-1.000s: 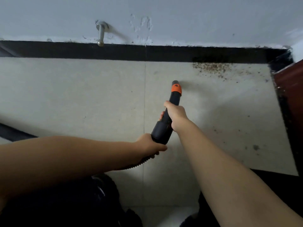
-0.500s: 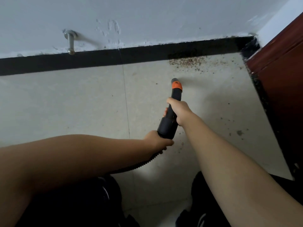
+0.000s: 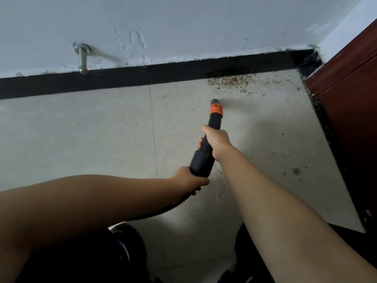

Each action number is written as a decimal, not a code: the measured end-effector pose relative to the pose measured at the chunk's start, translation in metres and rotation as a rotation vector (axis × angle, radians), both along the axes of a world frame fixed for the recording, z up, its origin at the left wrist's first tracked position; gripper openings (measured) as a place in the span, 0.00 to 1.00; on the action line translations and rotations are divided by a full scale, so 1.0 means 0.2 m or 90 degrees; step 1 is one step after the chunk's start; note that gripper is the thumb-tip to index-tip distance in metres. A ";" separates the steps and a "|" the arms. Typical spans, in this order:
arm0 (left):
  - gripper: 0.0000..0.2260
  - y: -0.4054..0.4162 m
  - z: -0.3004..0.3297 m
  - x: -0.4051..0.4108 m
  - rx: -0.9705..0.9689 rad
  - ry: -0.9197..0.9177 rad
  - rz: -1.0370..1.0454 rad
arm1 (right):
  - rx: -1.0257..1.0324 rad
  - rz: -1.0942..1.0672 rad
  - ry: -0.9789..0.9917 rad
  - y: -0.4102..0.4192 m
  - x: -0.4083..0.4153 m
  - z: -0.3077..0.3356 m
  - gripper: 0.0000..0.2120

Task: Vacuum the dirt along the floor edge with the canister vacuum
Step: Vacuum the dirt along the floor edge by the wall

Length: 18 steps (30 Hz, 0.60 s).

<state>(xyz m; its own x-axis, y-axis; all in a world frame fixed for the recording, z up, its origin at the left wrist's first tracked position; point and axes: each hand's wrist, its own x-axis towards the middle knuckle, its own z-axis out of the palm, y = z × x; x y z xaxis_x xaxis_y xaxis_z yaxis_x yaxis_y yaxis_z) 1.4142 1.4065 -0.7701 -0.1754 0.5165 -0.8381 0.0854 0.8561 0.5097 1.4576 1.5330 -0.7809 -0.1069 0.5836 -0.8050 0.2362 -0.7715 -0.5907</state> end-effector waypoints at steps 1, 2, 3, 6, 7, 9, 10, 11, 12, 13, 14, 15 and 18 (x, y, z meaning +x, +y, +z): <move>0.13 0.04 -0.01 0.02 0.008 -0.004 -0.011 | 0.004 -0.013 -0.006 0.04 0.03 0.00 0.06; 0.12 0.08 -0.02 0.04 0.017 -0.008 -0.018 | 0.008 -0.023 -0.011 0.07 0.06 0.00 0.06; 0.11 0.11 -0.02 0.06 0.024 -0.012 -0.022 | 0.011 -0.031 -0.016 0.10 0.09 0.00 0.06; 0.12 0.18 -0.04 0.10 0.033 -0.024 -0.026 | 0.014 -0.049 -0.023 0.17 0.14 -0.01 0.05; 0.13 0.20 -0.05 0.12 0.034 -0.030 -0.027 | 0.014 -0.055 -0.023 0.18 0.16 -0.01 0.05; 0.13 0.22 -0.06 0.15 0.035 -0.042 -0.028 | 0.011 -0.063 -0.028 0.21 0.19 -0.01 0.05; 0.12 0.23 -0.07 0.17 0.036 -0.048 -0.031 | 0.010 -0.066 -0.035 0.22 0.21 -0.01 0.05; 0.11 0.25 -0.07 0.18 0.037 -0.053 -0.035 | 0.012 -0.068 -0.043 0.23 0.23 -0.01 0.05; 0.11 0.26 -0.08 0.20 0.038 -0.059 -0.038 | 0.015 -0.071 -0.051 0.24 0.25 -0.01 0.05; 0.10 0.27 -0.08 0.22 0.039 -0.064 -0.041 | 0.020 -0.076 -0.057 0.25 0.27 -0.02 0.05; 0.10 0.29 -0.08 0.24 0.039 -0.071 -0.044 | 0.023 -0.083 -0.062 0.26 0.28 -0.02 0.05; 0.11 0.30 -0.08 0.25 0.039 -0.078 -0.046 | 0.025 -0.092 -0.067 0.27 0.30 -0.02 0.05; 0.11 0.34 -0.07 0.30 0.038 -0.107 -0.041 | 0.026 -0.096 -0.080 0.32 0.35 -0.01 0.06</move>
